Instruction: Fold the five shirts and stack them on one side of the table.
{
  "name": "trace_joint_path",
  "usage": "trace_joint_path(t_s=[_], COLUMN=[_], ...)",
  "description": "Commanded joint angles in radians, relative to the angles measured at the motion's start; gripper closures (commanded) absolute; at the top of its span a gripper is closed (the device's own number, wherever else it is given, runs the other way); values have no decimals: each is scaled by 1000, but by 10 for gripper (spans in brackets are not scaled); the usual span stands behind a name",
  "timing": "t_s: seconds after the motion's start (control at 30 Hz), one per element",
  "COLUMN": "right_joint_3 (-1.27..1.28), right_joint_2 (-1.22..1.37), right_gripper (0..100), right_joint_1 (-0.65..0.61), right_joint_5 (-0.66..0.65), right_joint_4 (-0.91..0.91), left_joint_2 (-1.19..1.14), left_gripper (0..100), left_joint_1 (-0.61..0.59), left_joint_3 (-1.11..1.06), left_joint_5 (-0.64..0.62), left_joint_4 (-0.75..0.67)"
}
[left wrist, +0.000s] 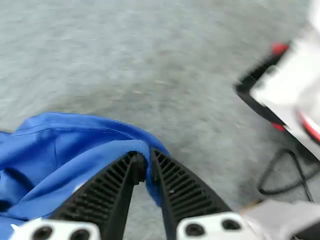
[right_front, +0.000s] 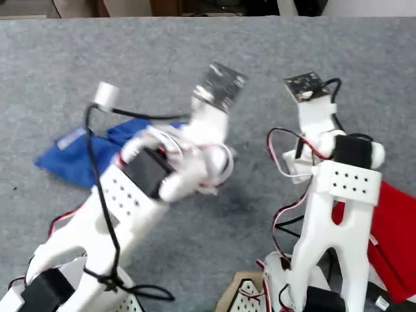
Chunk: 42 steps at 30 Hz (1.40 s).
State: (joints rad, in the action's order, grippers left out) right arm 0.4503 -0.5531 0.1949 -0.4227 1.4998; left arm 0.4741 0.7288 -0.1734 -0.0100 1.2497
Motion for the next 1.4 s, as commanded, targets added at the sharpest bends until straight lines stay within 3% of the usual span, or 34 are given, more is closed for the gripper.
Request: trace_joint_path(t_s=[0.0, 0.1, 0.17, 0.3, 0.43, 0.57, 0.7, 0.87, 1.03, 1.23, 1.37], right_joint_3=[-2, -2, -2, -4, -2, -8, -42, -262, -493, -697, -822], right_joint_2=[-4, 1, 2, 2, 5, 62, 257, 535, 736, 905, 981], right_gripper=[961, 961, 961, 961, 959, 959, 958, 958, 958, 958, 958], right_joint_1=[42, 44, 38, -4, -143, -297, -389, -404, -453, -619, -720], right_joint_5=[-43, -69, -74, -74, -74, -72, -66, -64, -66, -66, -66], right_joint_4=[-8, -8, -8, -9, -8, -14, -66, -66, -3, 72, 120], left_joint_2=[41, 50, 67, 102, 114, 96, 54, 16, 8, 8, 19], left_gripper=[869, 729, 704, 712, 712, 711, 711, 712, 822, 971, 981], left_joint_1=[40, -74, -178, -433, -766, -1005, -1066, -1097, -1148, -1148, -1152], left_joint_3=[-2, 60, 140, 210, 144, -83, -354, -598, -697, -767, -752], left_joint_5=[-60, -218, -241, -199, -118, -29, -5, -6, -9, -5, -5], left_joint_4=[12, 126, 203, 245, 232, 71, -135, -310, -391, -508, -497])
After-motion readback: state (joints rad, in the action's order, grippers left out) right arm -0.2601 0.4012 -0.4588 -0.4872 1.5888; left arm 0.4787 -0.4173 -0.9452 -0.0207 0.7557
